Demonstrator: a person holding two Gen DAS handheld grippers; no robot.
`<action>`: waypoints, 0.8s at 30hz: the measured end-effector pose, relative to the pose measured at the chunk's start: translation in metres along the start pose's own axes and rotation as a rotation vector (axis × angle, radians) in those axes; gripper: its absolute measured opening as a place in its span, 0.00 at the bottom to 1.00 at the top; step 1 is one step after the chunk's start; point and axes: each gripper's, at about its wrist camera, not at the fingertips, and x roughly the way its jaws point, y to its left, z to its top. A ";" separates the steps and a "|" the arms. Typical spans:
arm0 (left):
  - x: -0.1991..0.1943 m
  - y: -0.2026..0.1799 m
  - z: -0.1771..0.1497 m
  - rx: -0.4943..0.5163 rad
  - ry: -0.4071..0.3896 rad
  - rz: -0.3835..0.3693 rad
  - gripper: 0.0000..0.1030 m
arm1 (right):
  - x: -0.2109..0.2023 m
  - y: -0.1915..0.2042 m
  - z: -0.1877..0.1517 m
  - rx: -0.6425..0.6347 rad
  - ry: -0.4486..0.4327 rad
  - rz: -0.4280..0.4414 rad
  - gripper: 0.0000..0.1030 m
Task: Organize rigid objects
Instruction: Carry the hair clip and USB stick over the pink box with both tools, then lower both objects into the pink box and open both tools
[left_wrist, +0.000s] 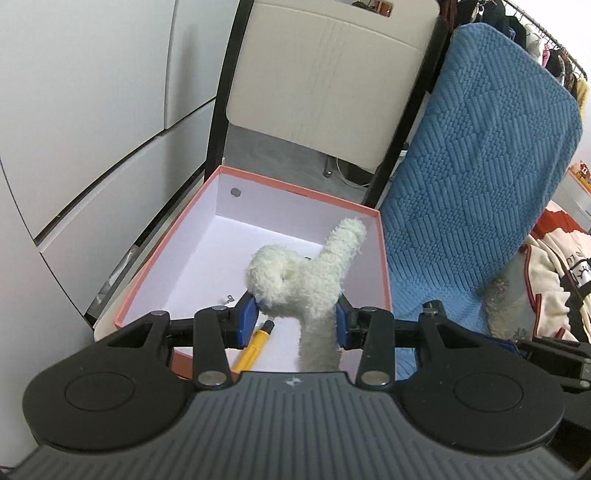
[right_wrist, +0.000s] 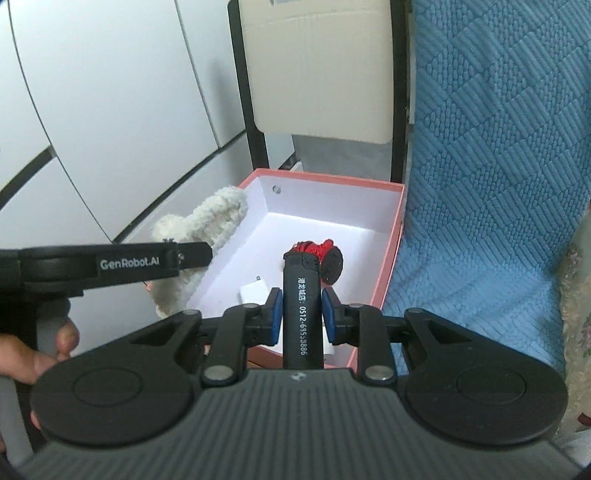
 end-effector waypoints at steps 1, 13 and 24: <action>0.005 0.001 0.002 0.001 0.004 0.002 0.46 | 0.004 0.001 0.001 0.001 0.008 0.000 0.26; 0.076 0.025 0.004 -0.006 0.115 0.010 0.46 | 0.069 0.001 0.010 0.020 0.098 -0.011 0.26; 0.145 0.042 -0.003 -0.014 0.230 0.006 0.46 | 0.130 -0.010 0.008 0.036 0.191 -0.036 0.26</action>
